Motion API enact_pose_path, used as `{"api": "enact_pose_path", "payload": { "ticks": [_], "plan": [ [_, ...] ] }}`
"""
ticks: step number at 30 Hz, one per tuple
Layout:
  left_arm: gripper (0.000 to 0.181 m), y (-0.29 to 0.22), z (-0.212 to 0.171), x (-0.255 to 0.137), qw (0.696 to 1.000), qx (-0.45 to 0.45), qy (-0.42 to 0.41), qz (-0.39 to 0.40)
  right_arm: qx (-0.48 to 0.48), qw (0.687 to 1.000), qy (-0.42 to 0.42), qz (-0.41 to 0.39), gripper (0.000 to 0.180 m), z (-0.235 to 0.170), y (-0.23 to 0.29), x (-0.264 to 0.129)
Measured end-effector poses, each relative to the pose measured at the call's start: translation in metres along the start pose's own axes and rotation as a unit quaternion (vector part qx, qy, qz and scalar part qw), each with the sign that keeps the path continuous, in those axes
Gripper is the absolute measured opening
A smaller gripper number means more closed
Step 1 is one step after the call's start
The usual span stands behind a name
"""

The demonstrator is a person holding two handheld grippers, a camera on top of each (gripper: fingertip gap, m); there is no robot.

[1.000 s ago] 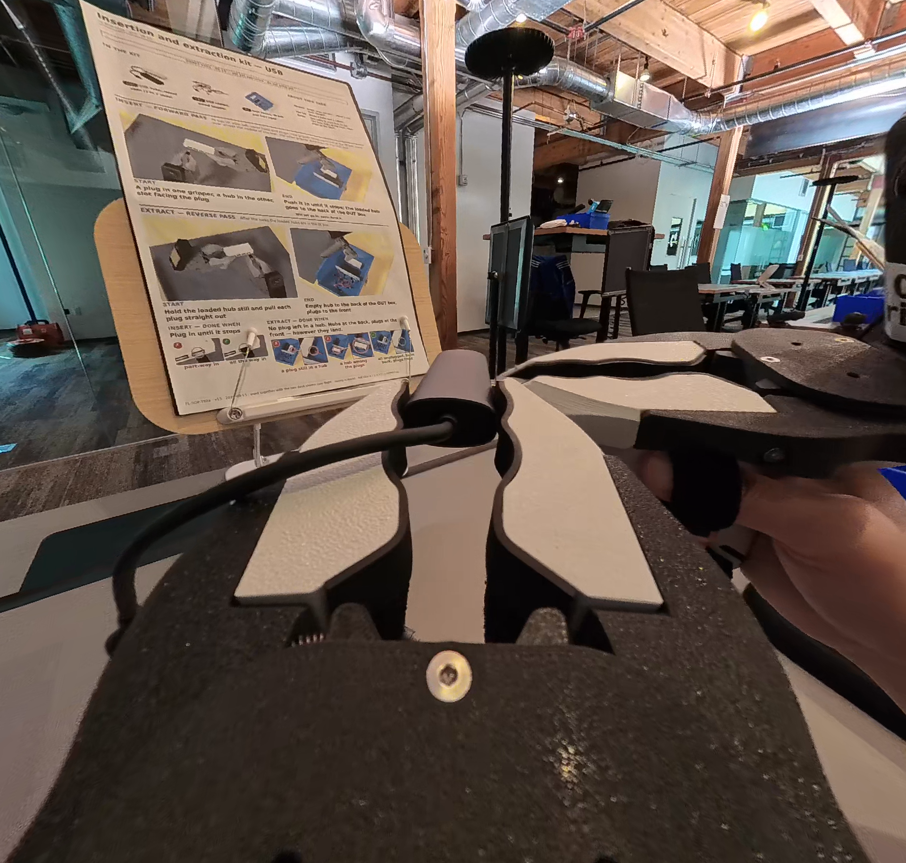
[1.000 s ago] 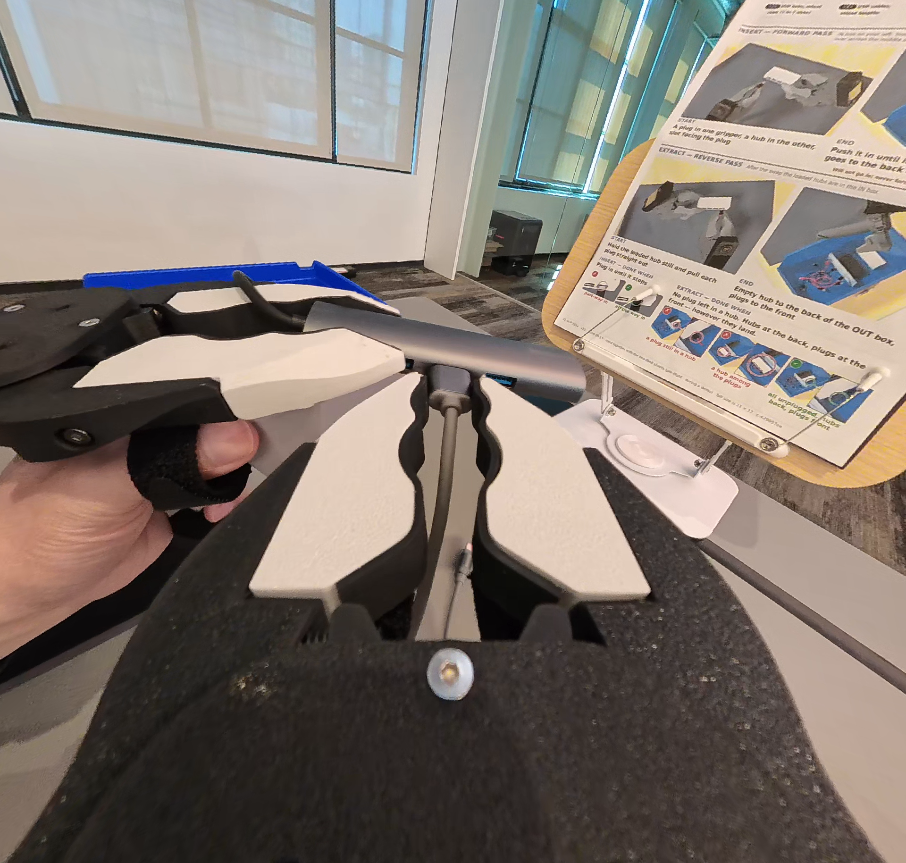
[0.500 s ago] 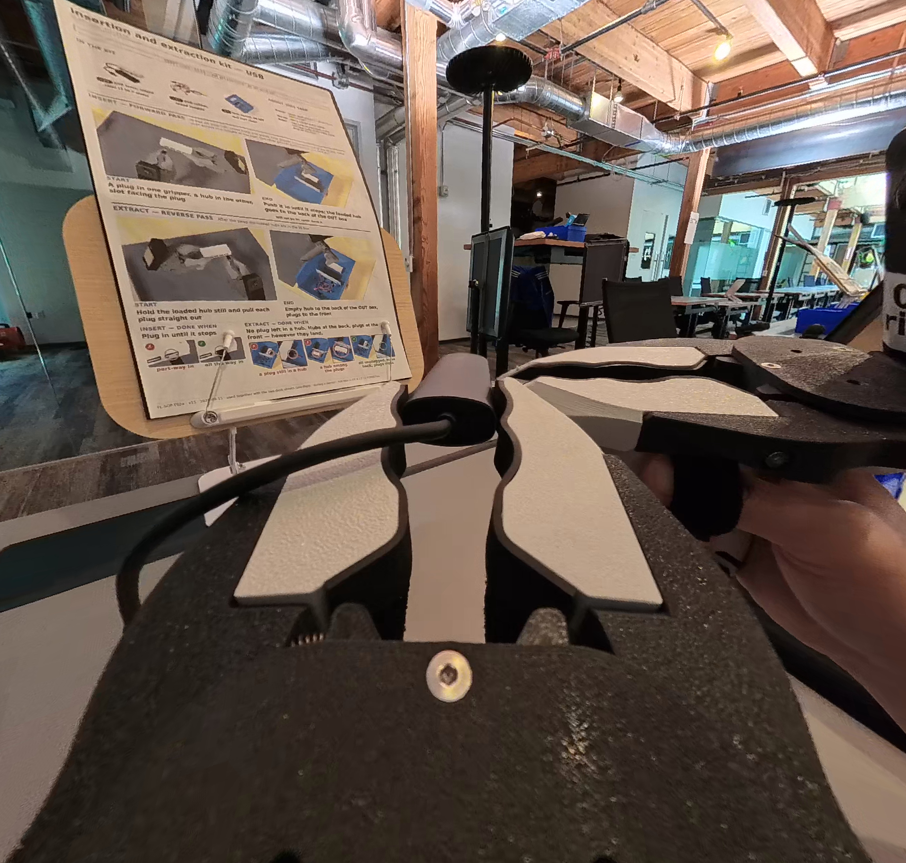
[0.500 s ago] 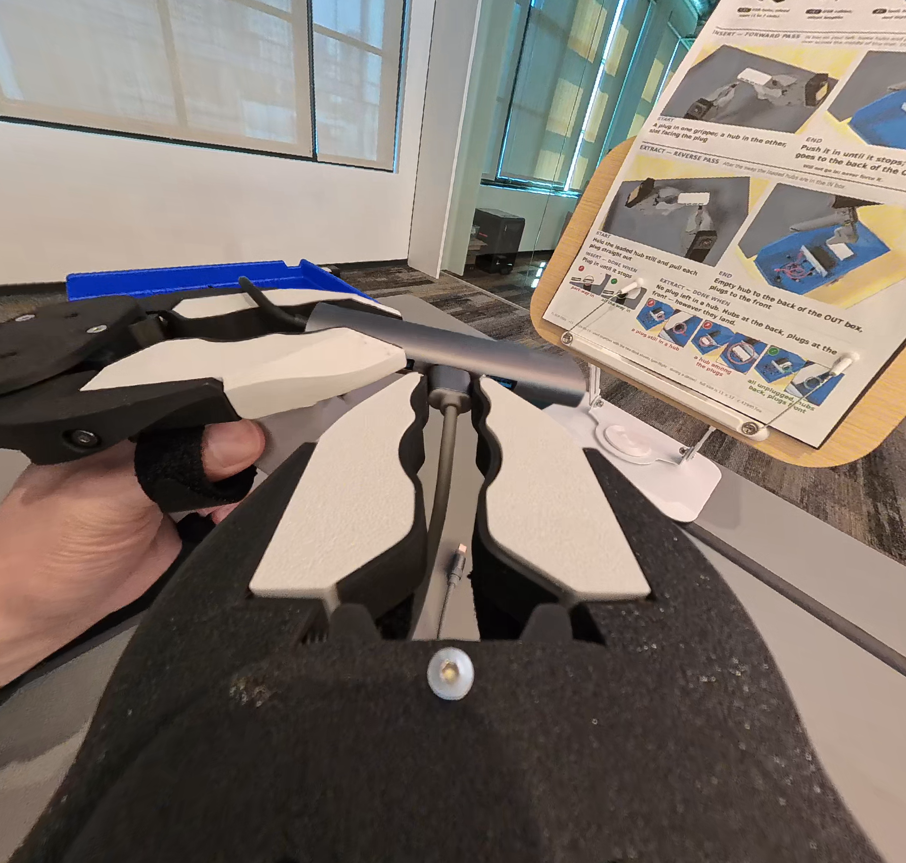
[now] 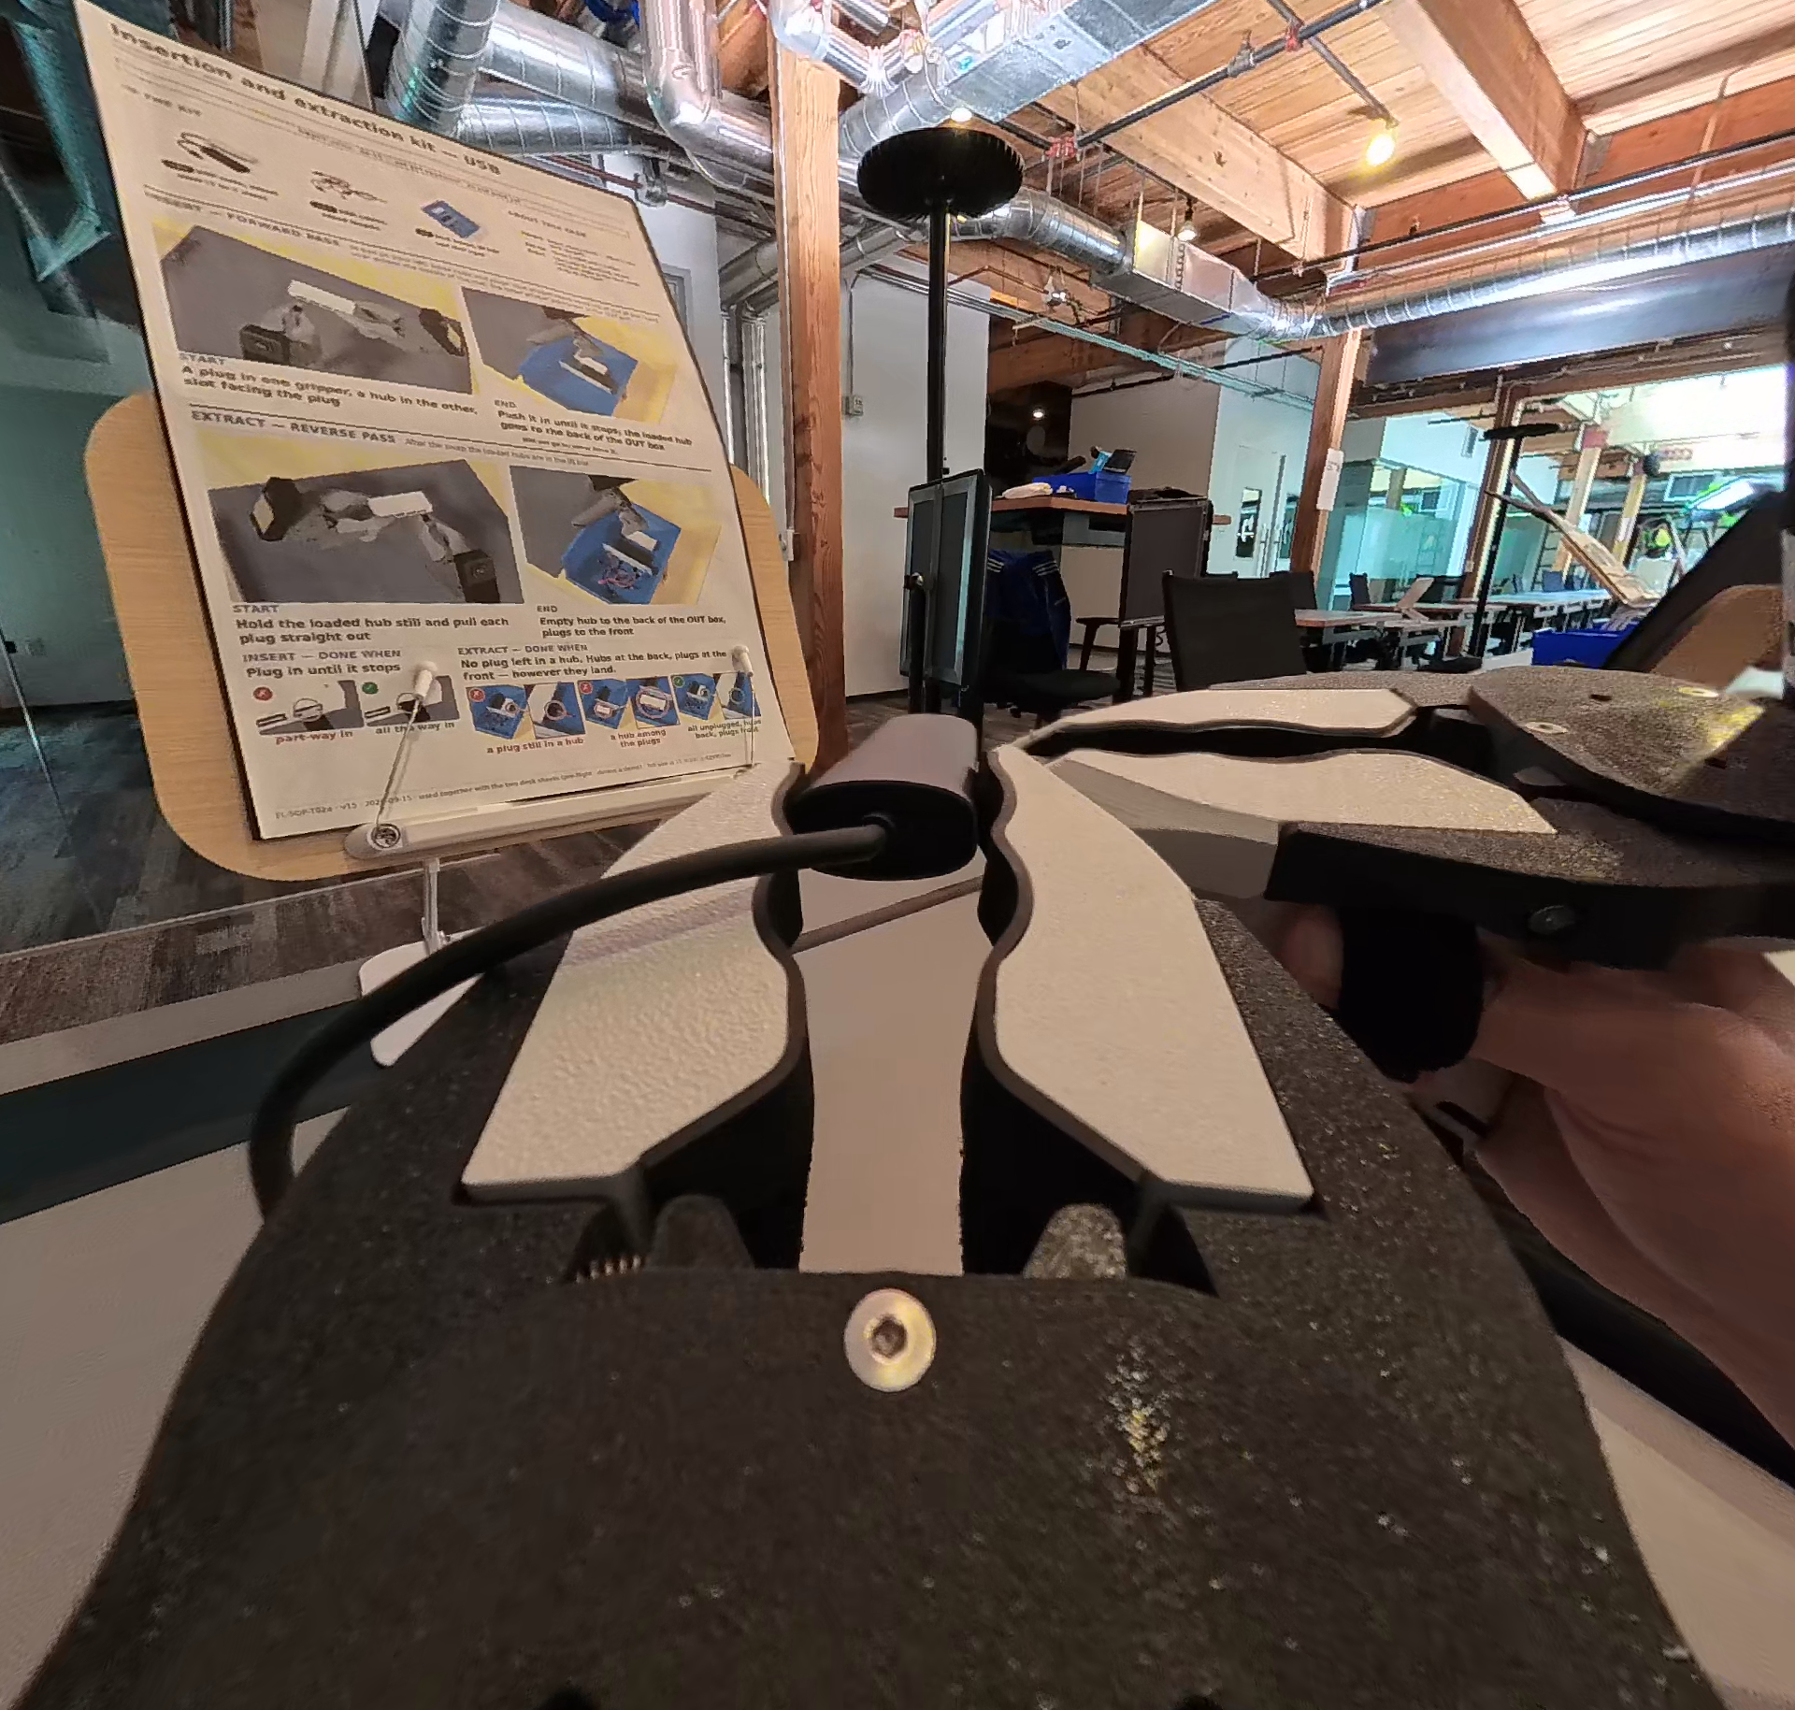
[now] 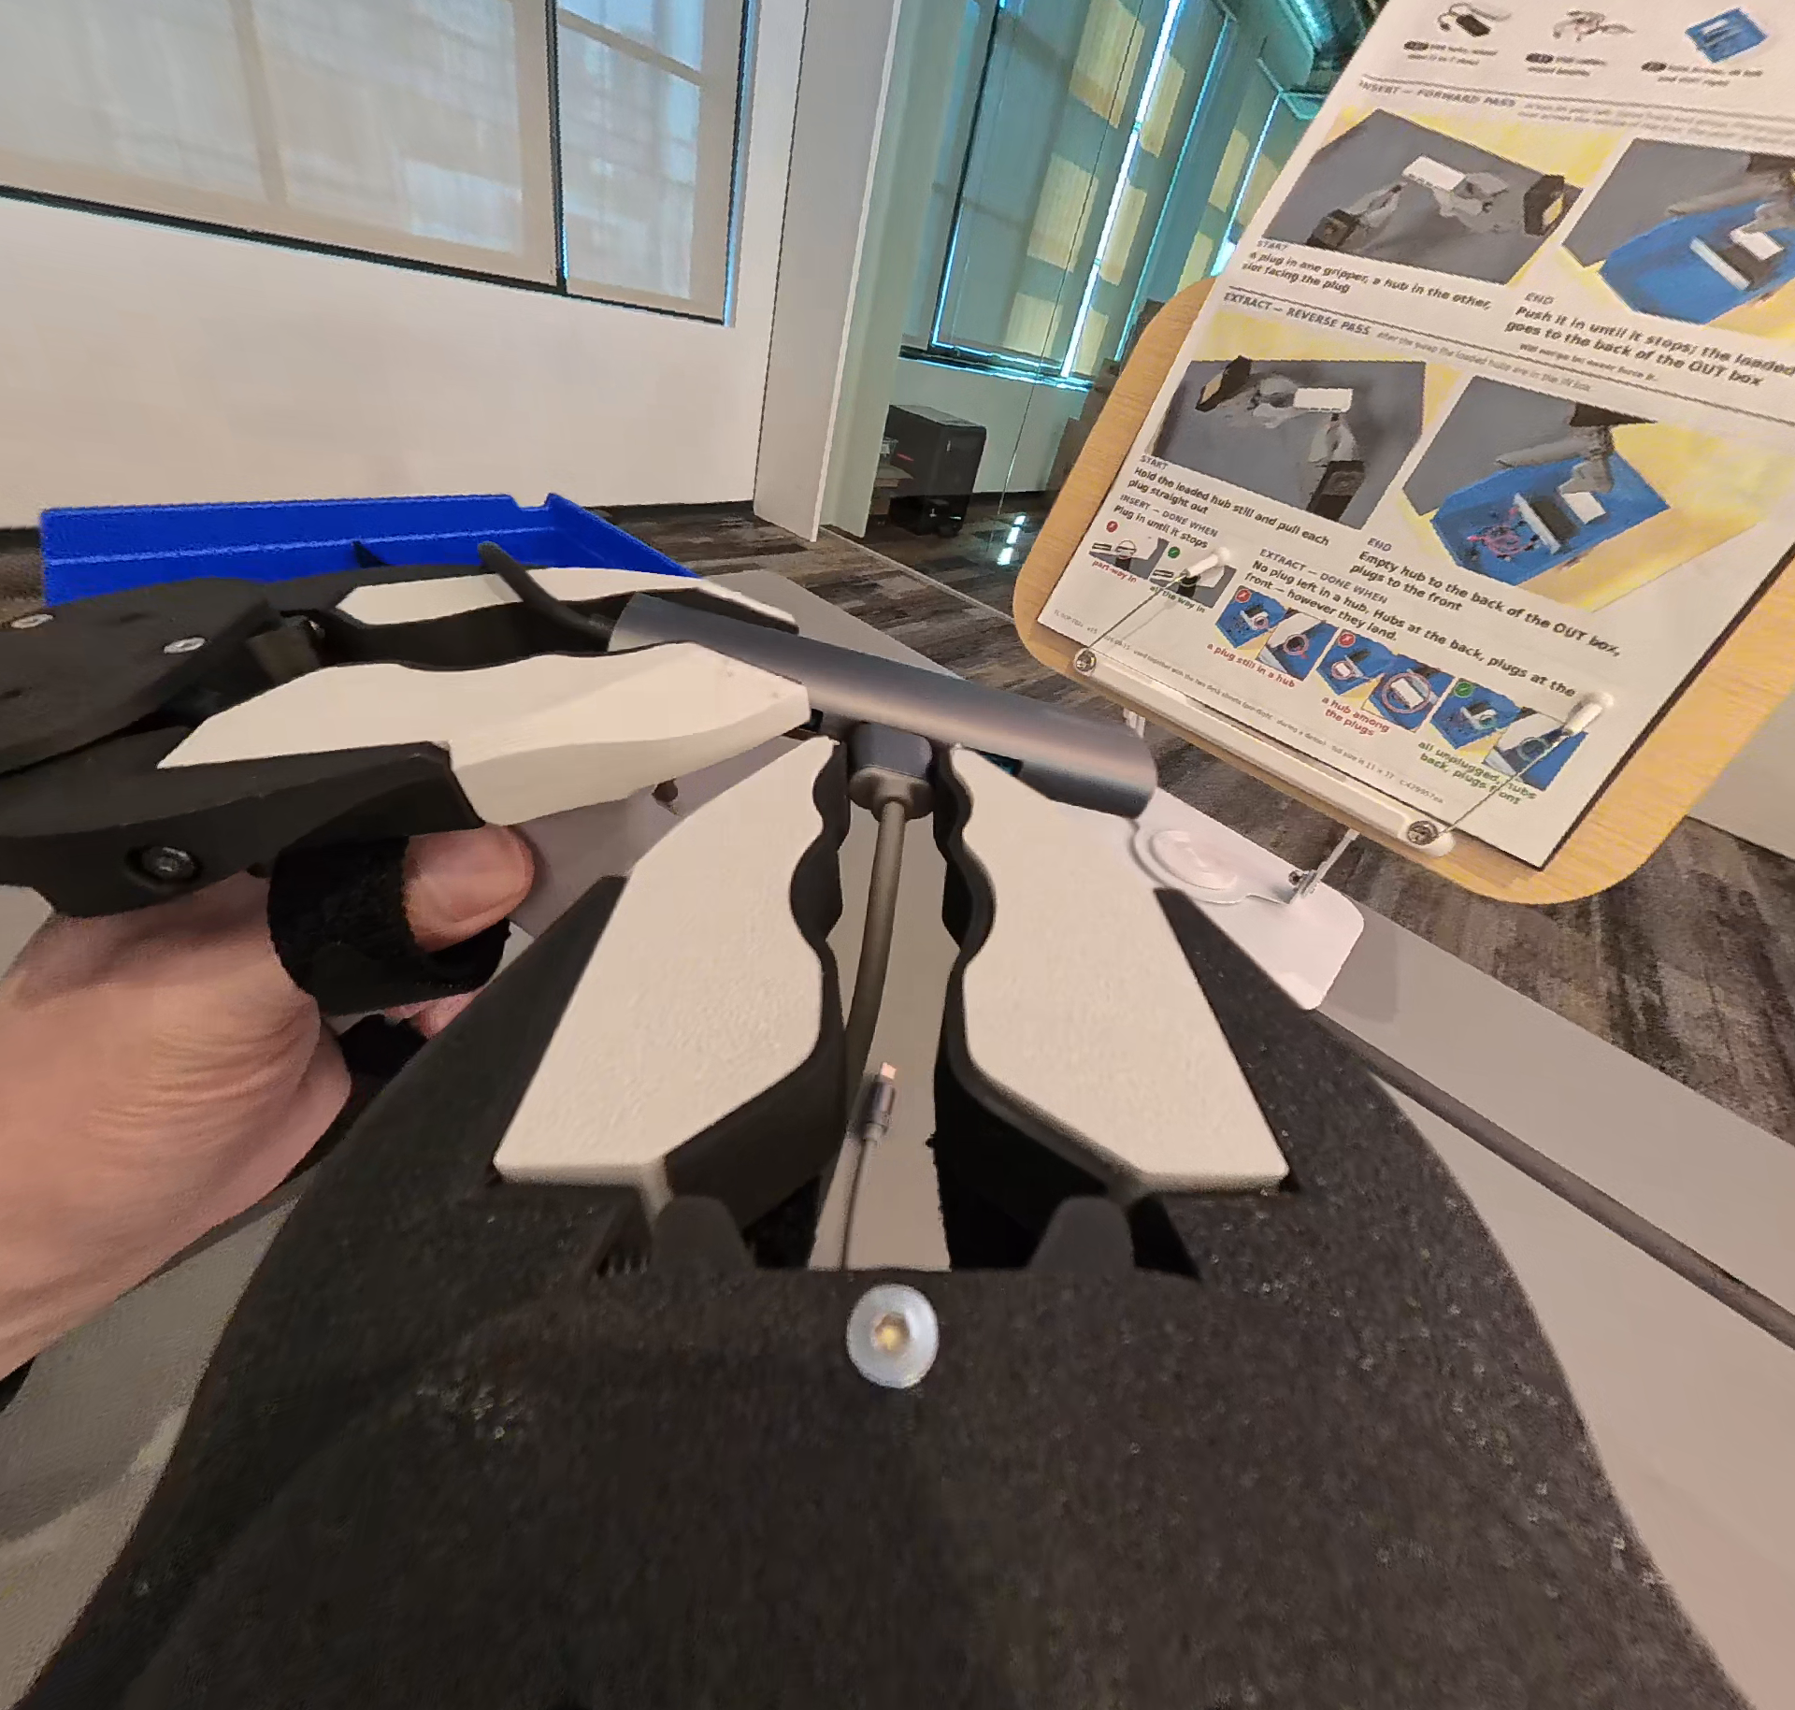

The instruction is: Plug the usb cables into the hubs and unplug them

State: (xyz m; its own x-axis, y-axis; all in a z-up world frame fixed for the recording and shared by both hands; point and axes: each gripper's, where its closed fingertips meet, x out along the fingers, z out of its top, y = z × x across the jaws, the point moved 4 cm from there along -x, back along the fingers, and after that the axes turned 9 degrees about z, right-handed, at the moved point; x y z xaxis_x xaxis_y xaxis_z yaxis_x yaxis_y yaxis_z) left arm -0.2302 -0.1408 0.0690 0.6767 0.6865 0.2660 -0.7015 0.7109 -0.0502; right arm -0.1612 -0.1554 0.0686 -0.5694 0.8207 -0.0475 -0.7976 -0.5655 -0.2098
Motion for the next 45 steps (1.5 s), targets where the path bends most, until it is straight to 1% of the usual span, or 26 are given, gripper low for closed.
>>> {"api": "enact_pose_path", "payload": {
  "ticks": [4,6,8,12,15,16,18,21,22,23,24,26,29,31,35,38,42,45],
  "plan": [
    [0.033,-0.002,0.004,-0.001,1.0,0.001,-0.006,-0.009,0.004,1.0,-0.011,0.0,0.016,0.003,0.002,-0.003],
    [0.033,-0.003,0.007,-0.003,1.0,0.011,-0.01,-0.004,0.022,0.999,-0.022,0.019,0.016,0.005,0.002,-0.003],
    [0.033,-0.007,0.011,-0.006,0.999,0.033,-0.032,-0.005,0.03,0.998,-0.036,0.037,0.016,0.008,0.002,-0.006],
    [0.033,-0.011,0.009,-0.004,1.0,0.009,-0.019,-0.003,-0.037,0.998,-0.024,0.033,0.016,0.008,0.0,-0.01],
    [0.044,-0.014,0.008,-0.004,0.999,-0.027,-0.003,-0.025,-0.084,0.996,-0.016,0.028,0.016,0.008,-0.002,-0.014],
    [0.045,-0.014,0.009,-0.004,0.999,-0.033,-0.002,-0.031,-0.095,0.995,-0.017,0.031,0.016,0.008,-0.002,-0.016],
    [0.042,-0.013,0.009,-0.004,0.999,-0.028,0.001,-0.034,-0.12,0.992,-0.012,0.038,0.016,0.009,-0.002,-0.018],
    [0.041,-0.015,0.009,-0.005,0.999,0.001,-0.008,-0.042,-0.134,0.99,0.002,0.05,0.016,0.008,-0.003,-0.018],
    [0.04,-0.017,0.009,-0.005,0.999,0.012,-0.011,-0.045,-0.133,0.989,0.009,0.06,0.016,0.007,-0.003,-0.017],
    [0.034,-0.019,0.009,-0.006,0.998,0.027,-0.015,-0.049,-0.132,0.989,0.012,0.068,0.016,0.006,-0.003,-0.016],
    [0.033,-0.02,0.009,-0.007,0.998,0.044,-0.018,-0.047,-0.13,0.989,0.013,0.072,0.016,0.006,-0.003,-0.016],
    [0.032,-0.021,0.009,-0.007,0.996,0.069,-0.021,-0.044,-0.127,0.989,0.011,0.075,0.016,0.006,-0.003,-0.017],
    [0.032,-0.022,0.013,-0.009,0.996,0.078,-0.032,-0.038,-0.115,0.991,-0.01,0.075,0.016,0.01,-0.002,-0.018],
    [0.032,-0.024,0.015,-0.011,0.995,0.084,-0.045,-0.021,-0.099,0.992,-0.026,0.073,0.016,0.012,-0.001,-0.018],
    [0.032,-0.026,0.018,-0.014,0.995,0.074,-0.066,0.007,-0.063,0.994,-0.07,0.062,0.018,0.013,0.001,-0.018],
    [0.032,-0.026,0.018,-0.014,0.996,0.055,-0.074,0.009,-0.044,0.994,-0.086,0.055,0.02,0.013,0.0,-0.017],
    [0.032,-0.023,0.015,-0.014,0.997,0.035,-0.071,0.009,-0.001,0.992,-0.104,0.073,0.018,0.014,0.001,-0.017],
    [0.032,-0.023,0.015,-0.016,0.997,0.025,-0.075,0.009,0.006,0.991,-0.101,0.084,0.018,0.013,0.003,-0.016]
  ]
}}
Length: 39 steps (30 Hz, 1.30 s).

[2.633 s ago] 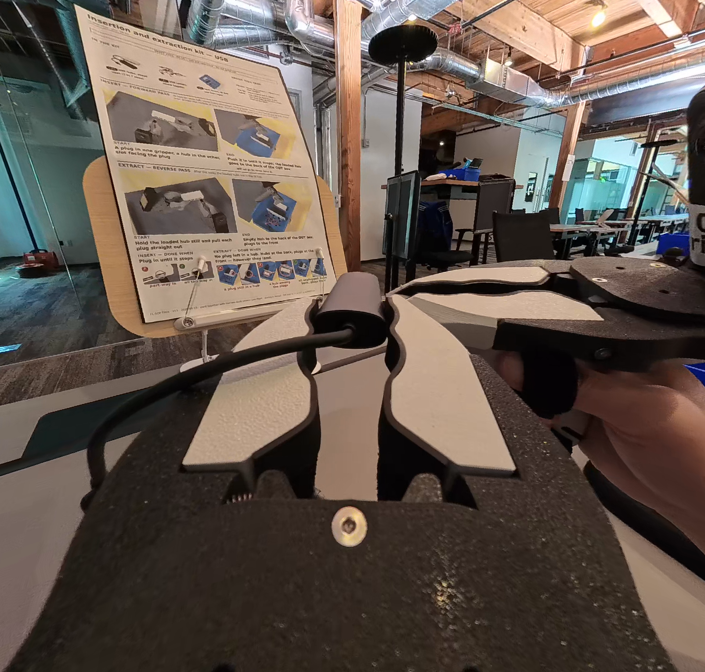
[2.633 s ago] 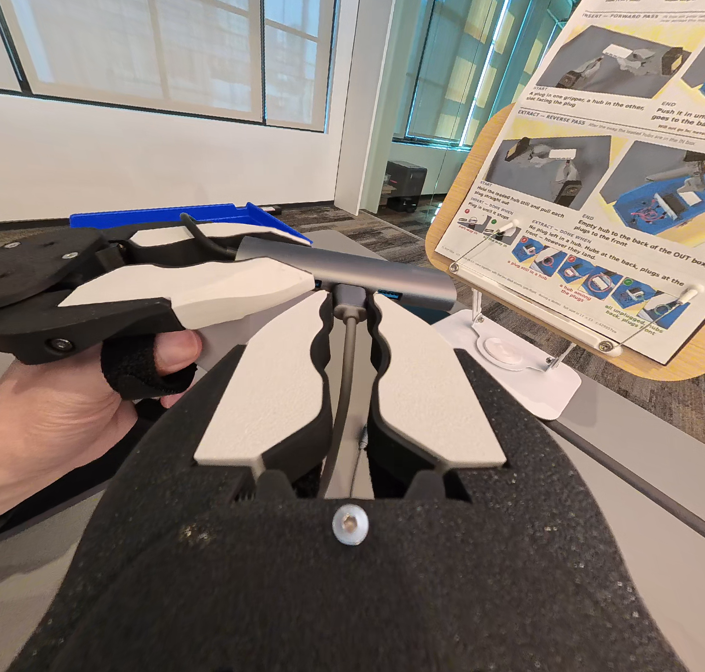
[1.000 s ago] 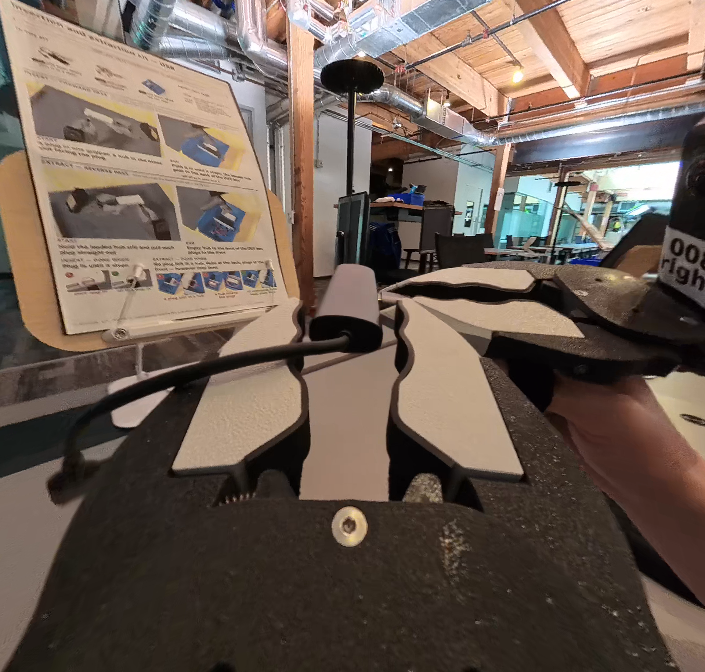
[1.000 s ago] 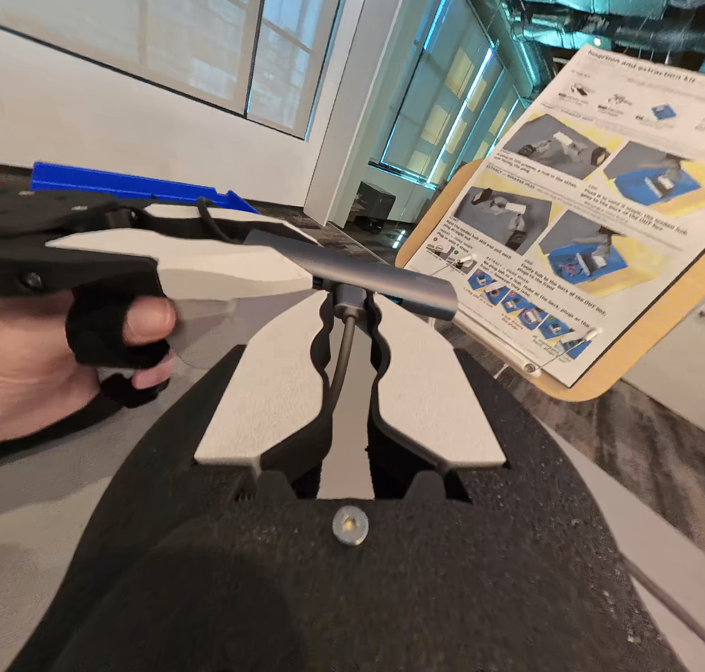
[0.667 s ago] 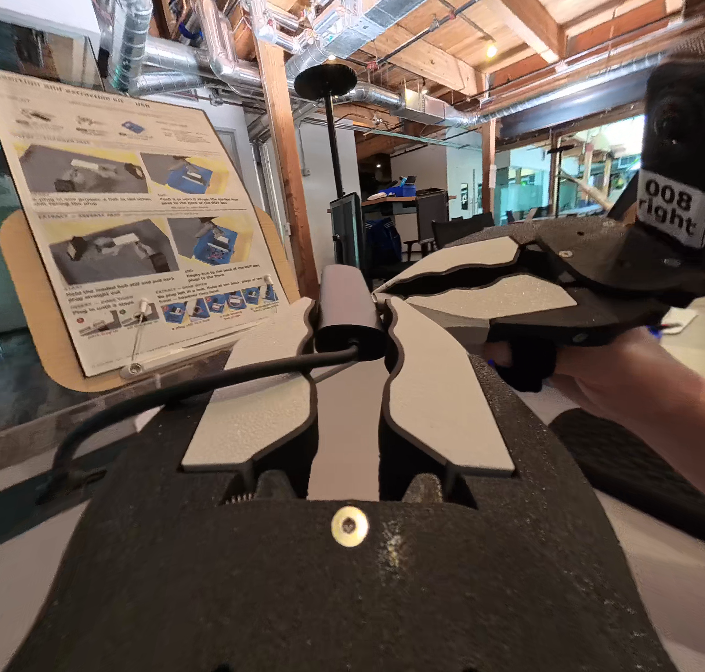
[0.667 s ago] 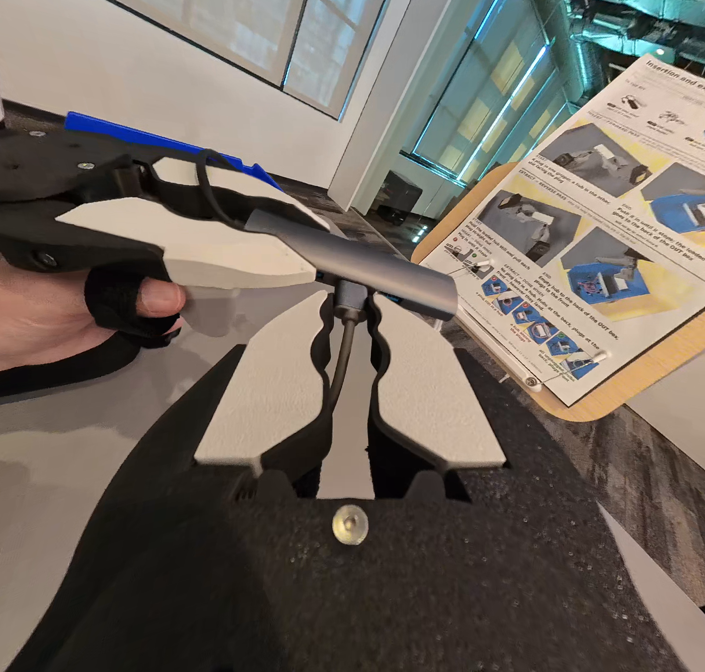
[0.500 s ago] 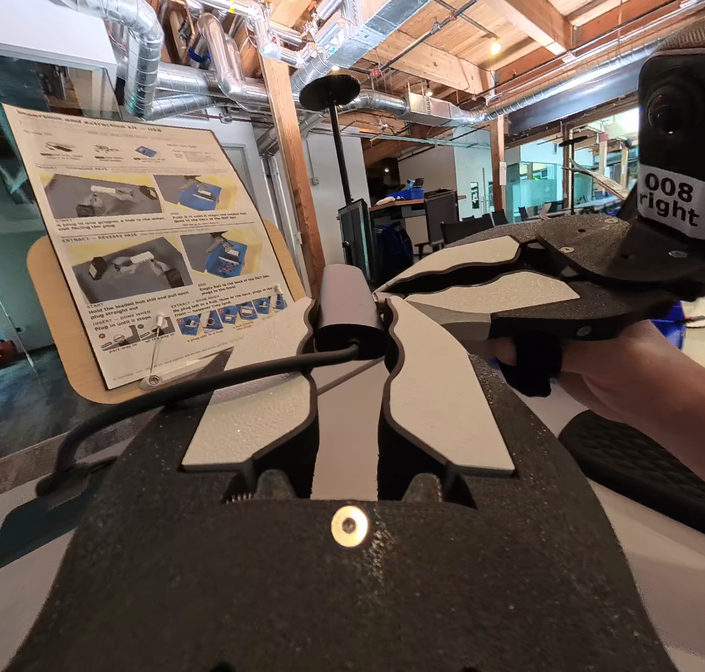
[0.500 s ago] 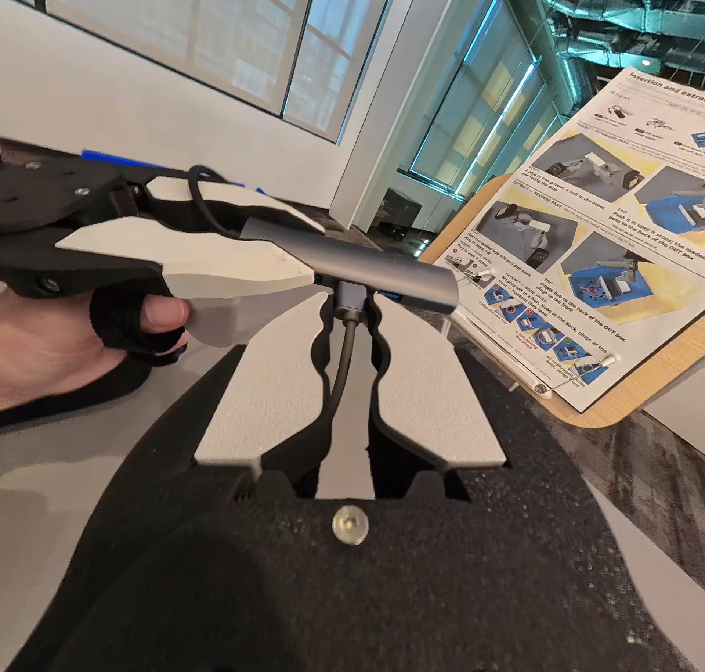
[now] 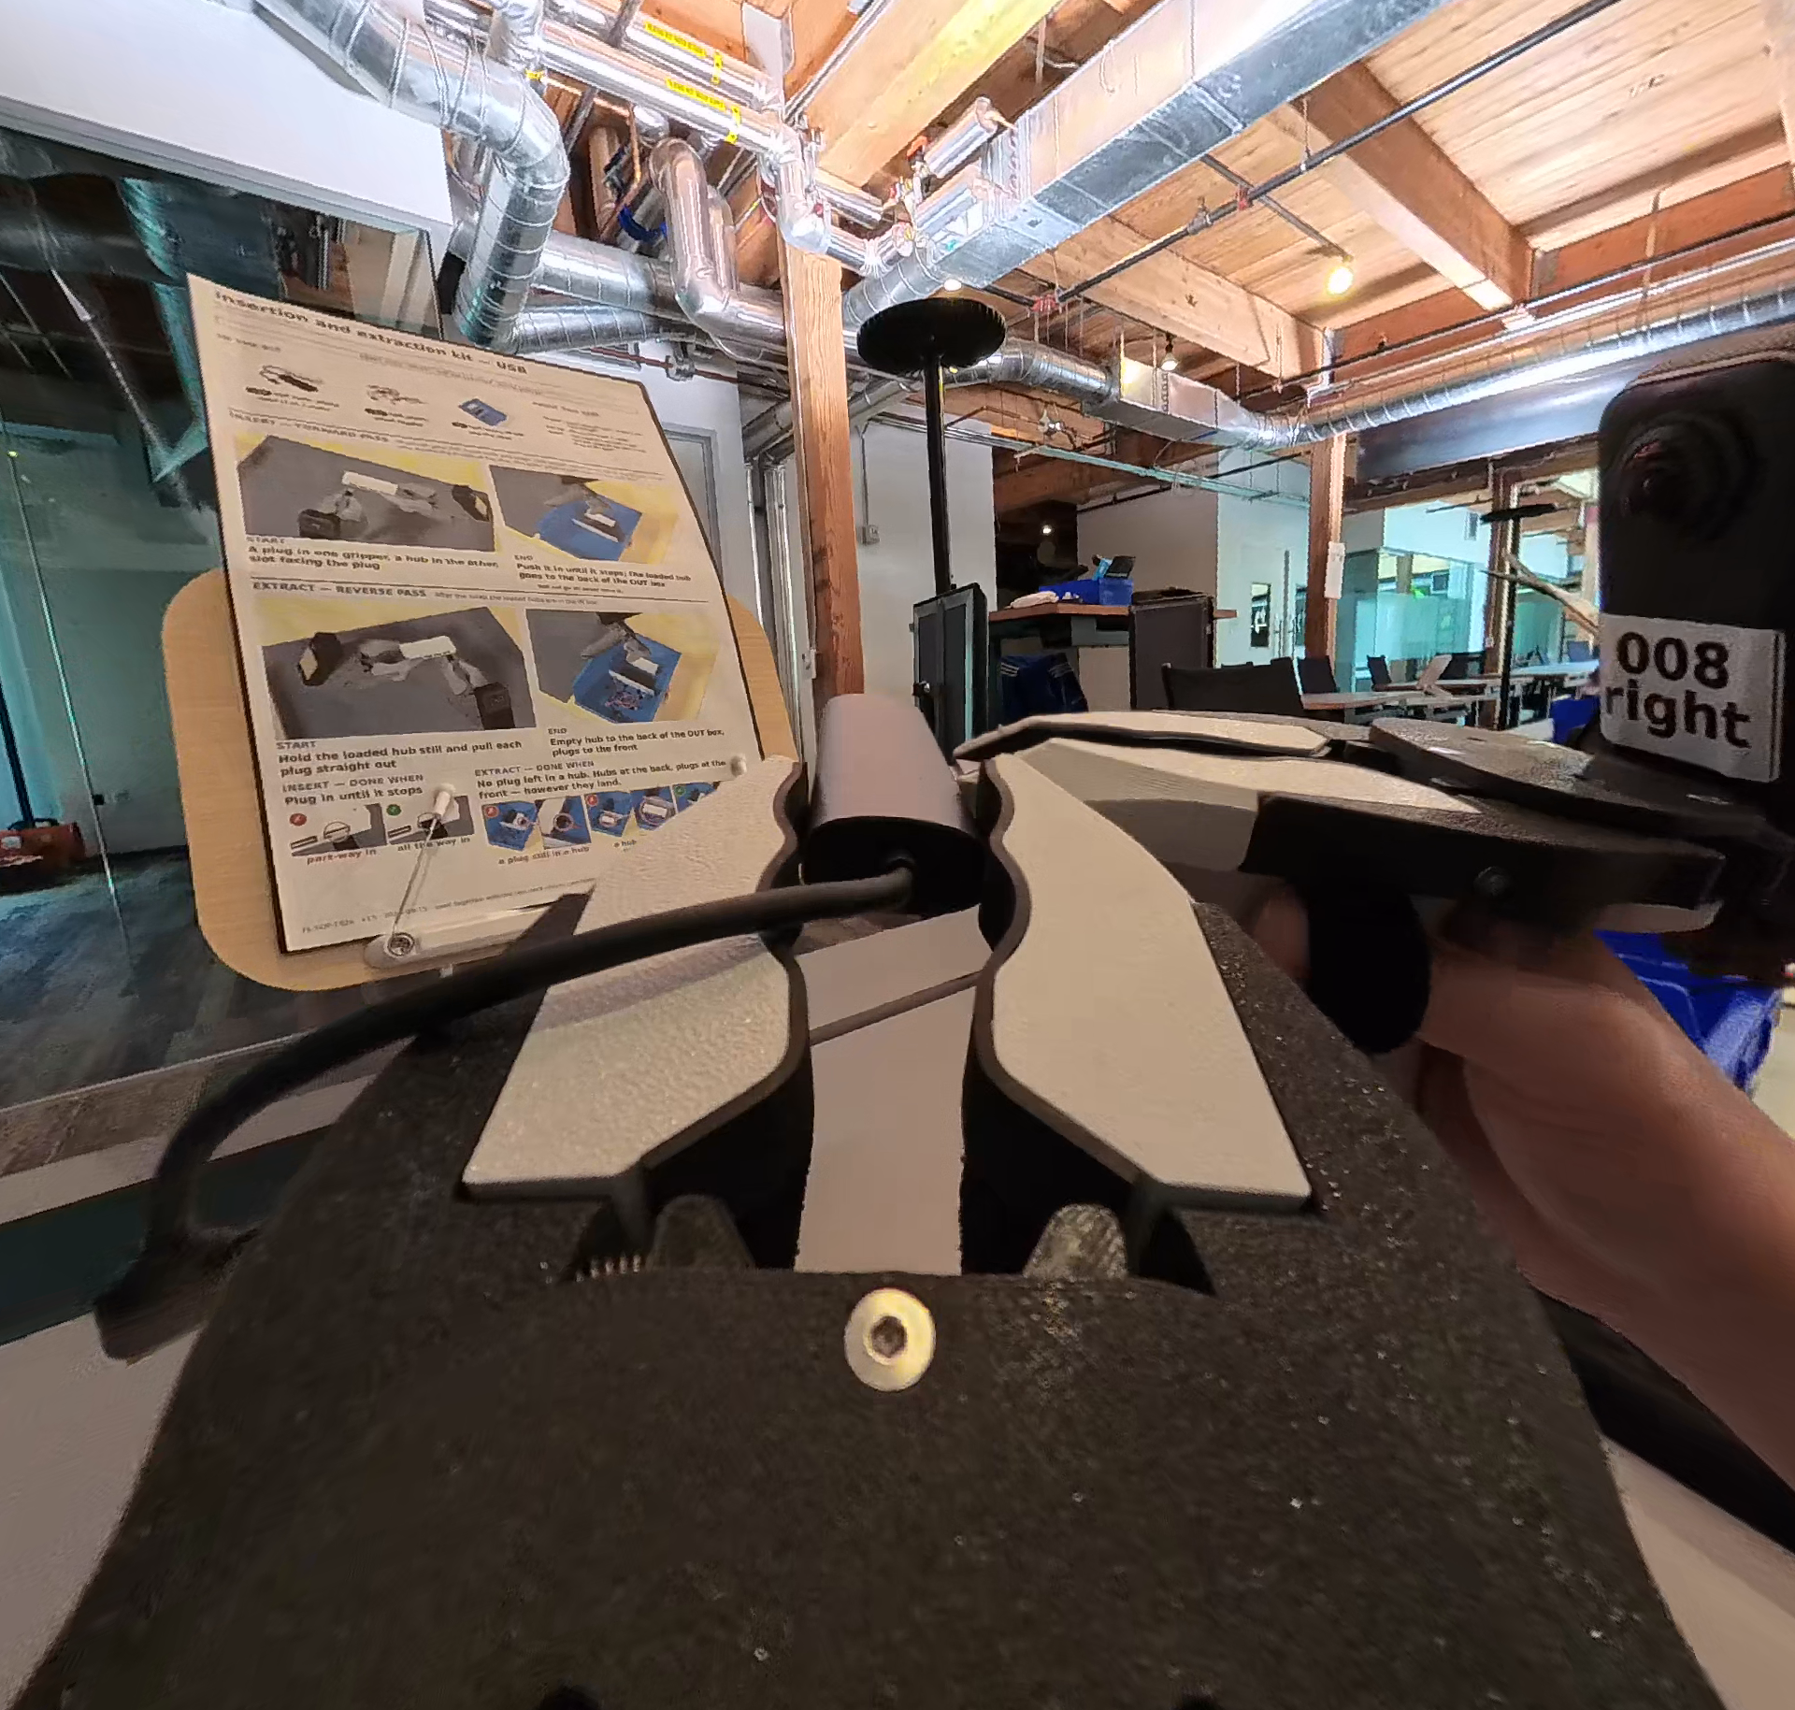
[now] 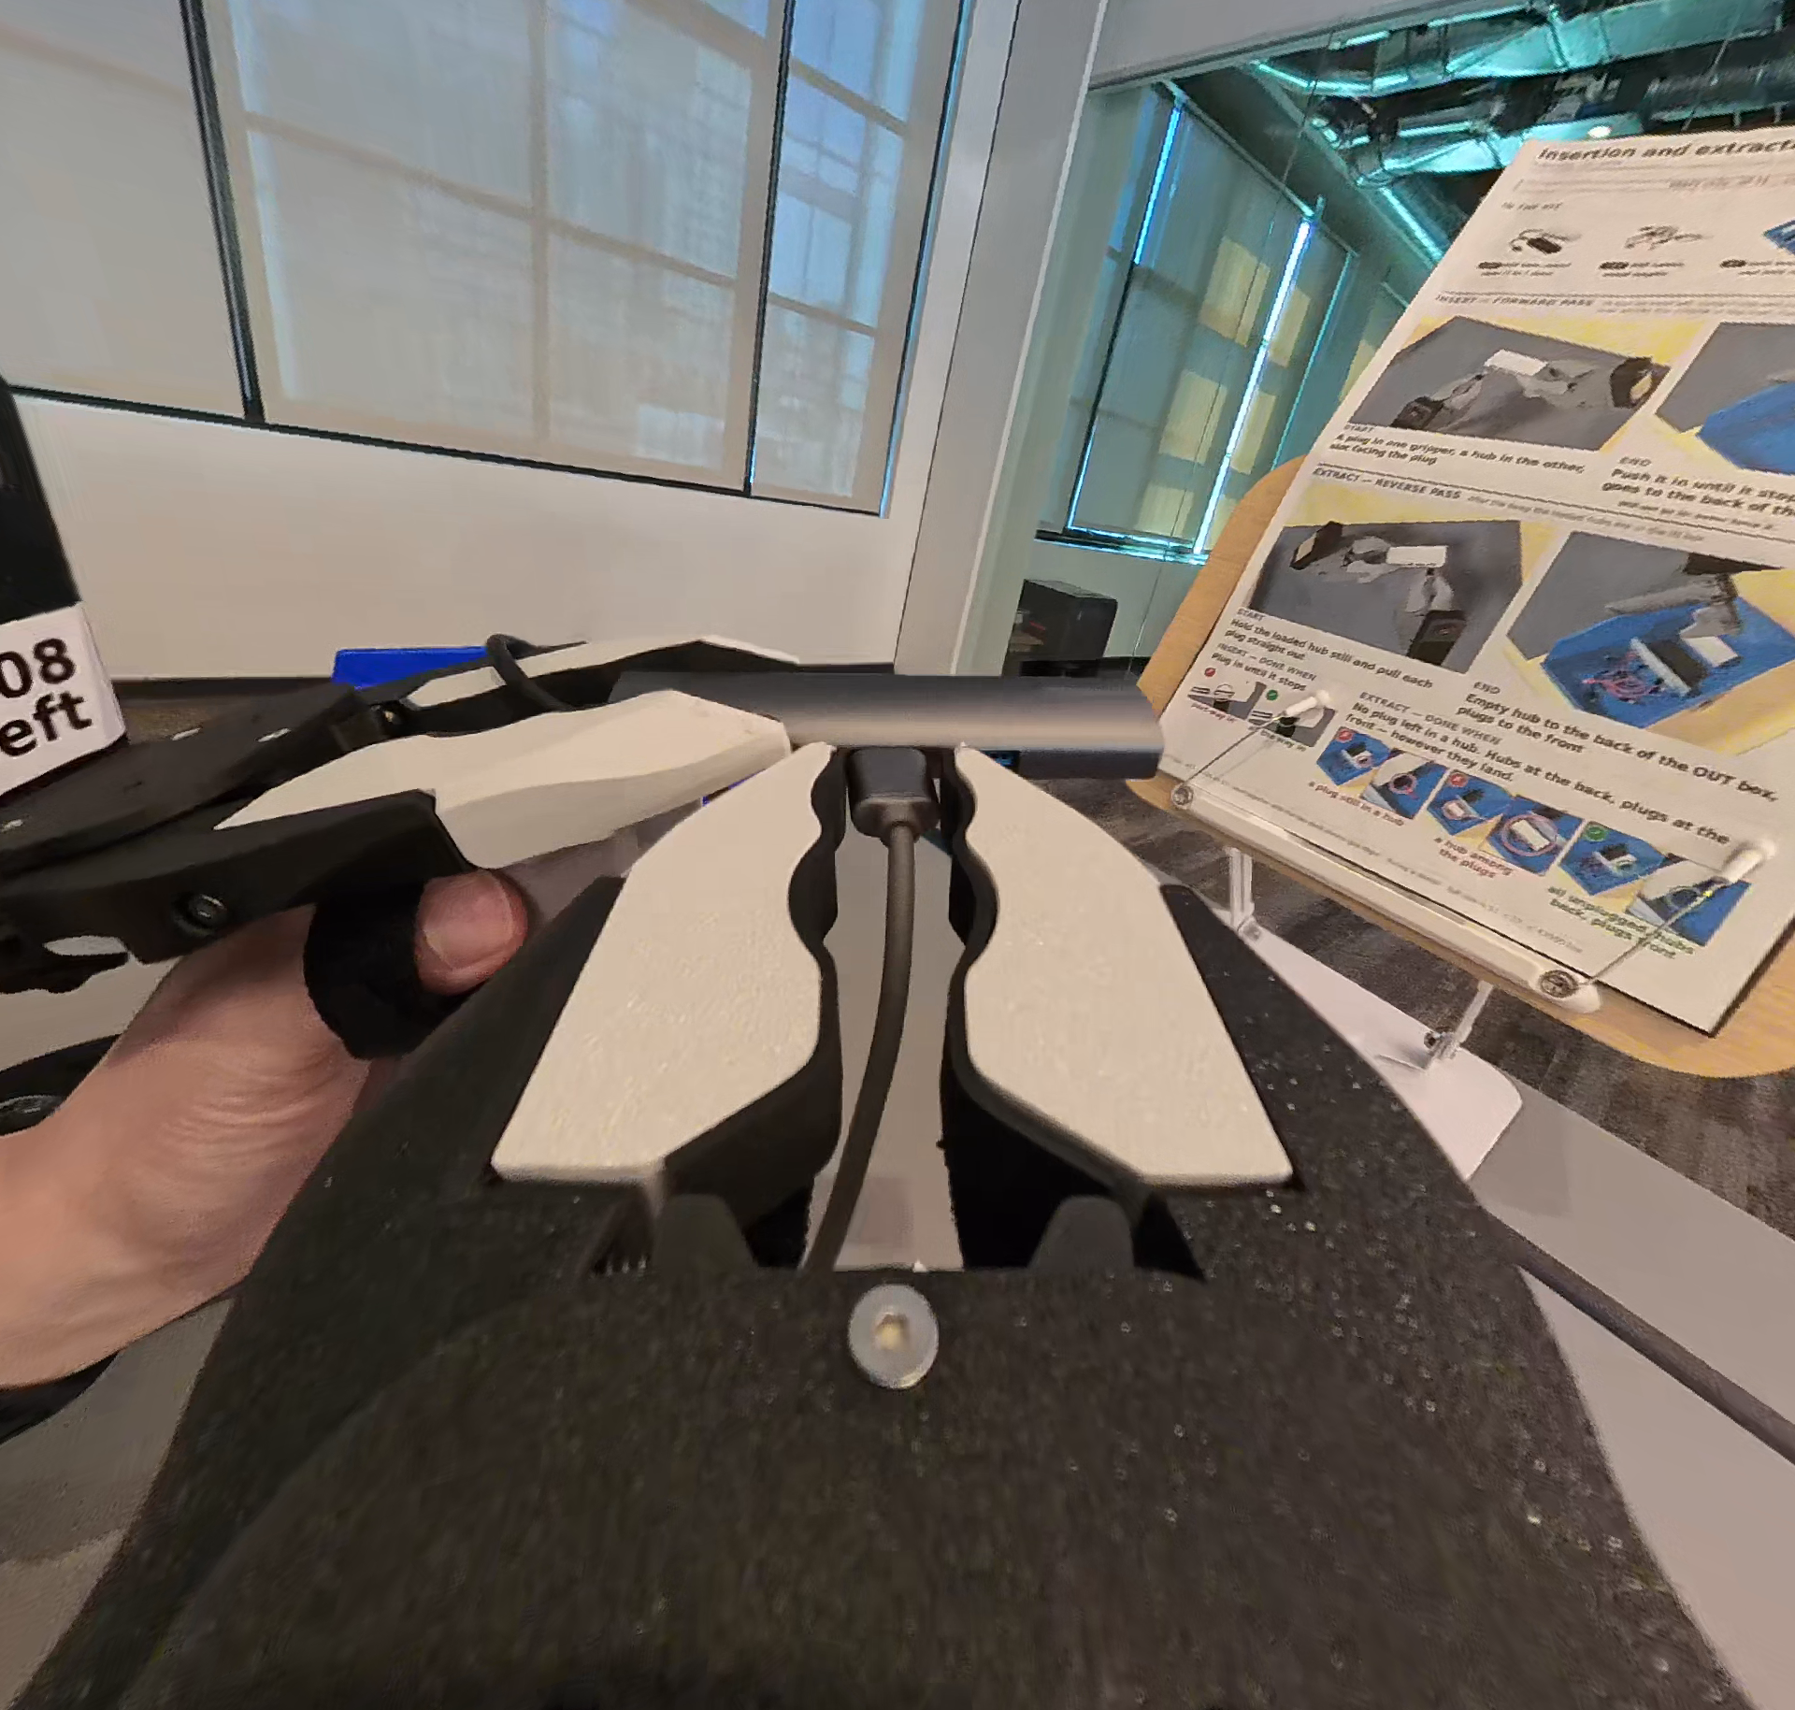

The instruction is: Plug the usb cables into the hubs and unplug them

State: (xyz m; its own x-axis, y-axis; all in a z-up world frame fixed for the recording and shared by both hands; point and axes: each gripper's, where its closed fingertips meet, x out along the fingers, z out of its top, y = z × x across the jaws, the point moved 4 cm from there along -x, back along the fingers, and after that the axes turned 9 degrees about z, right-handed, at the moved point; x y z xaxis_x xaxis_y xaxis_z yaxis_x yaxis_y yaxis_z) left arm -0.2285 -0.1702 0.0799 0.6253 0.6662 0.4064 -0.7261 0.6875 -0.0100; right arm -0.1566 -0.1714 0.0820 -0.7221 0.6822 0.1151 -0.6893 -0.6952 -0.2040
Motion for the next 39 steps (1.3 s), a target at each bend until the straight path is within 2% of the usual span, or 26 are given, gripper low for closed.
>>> {"api": "enact_pose_path", "payload": {
  "ticks": [11,18,22,27,32,39],
  "plan": [
    [0.032,0.005,0.002,-0.003,0.999,-0.038,-0.013,0.006,-0.003,1.0,0.025,0.005,0.022,0.0,0.002,0.003],
    [0.032,0.007,-0.001,-0.003,0.999,-0.039,-0.005,0.007,0.056,0.997,0.03,0.041,0.016,-0.008,0.004,0.005],
    [0.032,0.004,-0.001,-0.004,0.999,-0.034,-0.001,-0.004,0.029,0.999,0.031,0.03,0.016,-0.007,0.003,0.001],
    [0.033,0.001,-0.01,0.0,0.996,-0.038,0.056,-0.052,-0.023,0.996,0.081,0.026,0.016,-0.007,-0.001,-0.005],
    [0.034,-0.001,-0.012,-0.002,0.992,0.0,0.098,-0.081,-0.052,0.993,0.105,0.029,0.016,-0.004,-0.001,-0.007],
    [0.033,-0.001,-0.006,0.0,0.994,0.022,0.093,-0.058,-0.079,0.99,0.119,0.016,0.016,0.0,0.0,-0.005]
  ]
}}
